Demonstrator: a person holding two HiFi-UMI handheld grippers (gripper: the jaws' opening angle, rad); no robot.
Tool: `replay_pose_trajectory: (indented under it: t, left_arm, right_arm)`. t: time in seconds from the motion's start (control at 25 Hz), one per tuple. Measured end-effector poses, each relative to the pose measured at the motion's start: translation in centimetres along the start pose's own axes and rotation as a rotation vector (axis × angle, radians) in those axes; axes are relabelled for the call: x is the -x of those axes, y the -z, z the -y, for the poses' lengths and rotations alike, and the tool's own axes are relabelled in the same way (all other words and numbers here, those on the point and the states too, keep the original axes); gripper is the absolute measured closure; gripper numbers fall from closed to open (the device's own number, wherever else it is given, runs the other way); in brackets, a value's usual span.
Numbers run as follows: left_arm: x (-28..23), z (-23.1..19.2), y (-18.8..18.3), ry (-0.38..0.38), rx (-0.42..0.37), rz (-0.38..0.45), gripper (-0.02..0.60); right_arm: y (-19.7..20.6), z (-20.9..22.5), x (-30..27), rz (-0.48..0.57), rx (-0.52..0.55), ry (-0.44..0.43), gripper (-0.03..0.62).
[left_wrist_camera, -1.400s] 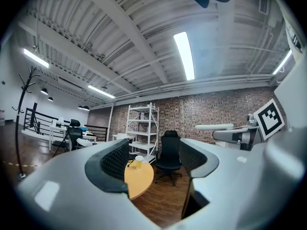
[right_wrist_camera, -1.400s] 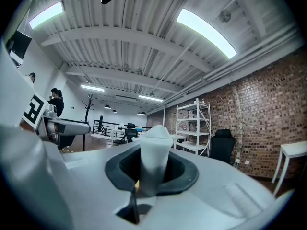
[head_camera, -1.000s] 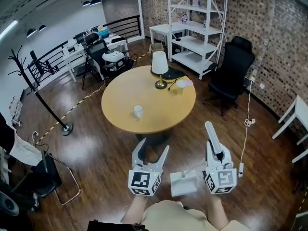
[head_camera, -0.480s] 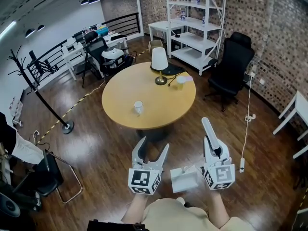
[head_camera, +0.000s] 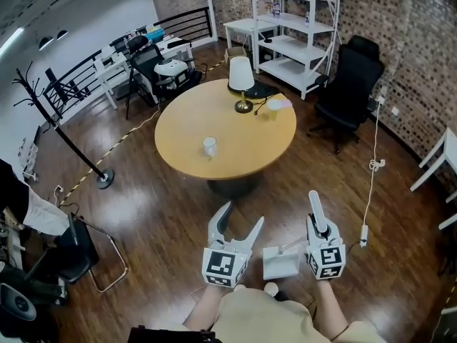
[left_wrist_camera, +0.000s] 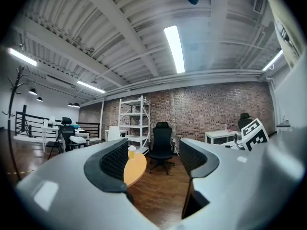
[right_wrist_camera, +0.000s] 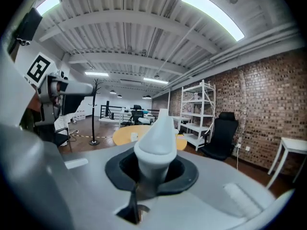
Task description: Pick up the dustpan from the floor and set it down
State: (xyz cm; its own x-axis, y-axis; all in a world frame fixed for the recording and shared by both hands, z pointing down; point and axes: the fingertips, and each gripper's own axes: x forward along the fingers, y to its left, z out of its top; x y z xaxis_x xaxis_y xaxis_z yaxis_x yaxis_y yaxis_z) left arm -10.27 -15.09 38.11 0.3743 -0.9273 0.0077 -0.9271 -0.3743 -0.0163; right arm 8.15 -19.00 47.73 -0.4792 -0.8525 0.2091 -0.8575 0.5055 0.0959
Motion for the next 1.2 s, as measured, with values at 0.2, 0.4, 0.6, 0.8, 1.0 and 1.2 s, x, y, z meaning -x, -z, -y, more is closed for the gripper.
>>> replay_pose_trajectory:
  t: [0.2,0.4,0.6,0.8,1.0,1.2]
  left_arm:
    - [-2.0,2.8,4.2,0.071,-0.005,-0.091,0.272]
    - [-4.4,6.7,9.5,0.169,-0.001,-0.193,0.272]
    - [-6.8,9.8,14.3,0.207,0.027,-0.313,0.272]
    - [-8.3,12.8,17.0,0.244,0.041,-0.383,0.27]
    - [-8.6,14.1,19.2,0.255,0.055,-0.436,0.27]
    - [-9.0,14.5,20.3,0.244,0.057,-0.463,0.27]
  right_arm:
    - [7.8,2.0,0.9,-0.126,-0.028,0.031,0.557]
    - [14.4,3.8,1.2,-0.193,-0.061,0.013,0.556]
    - [19.8,5.4,1.0,-0.279,-0.053,0.006,0.556]
    - [24.2,8.2,1.4,-0.347,-0.053,0.004,0.556]
    - [25.6,12.0,0.5,-0.353,-0.063,0.002,0.559]
    - [27.0,13.3,-1.1,-0.398,-0.043,-0.056,0.56]
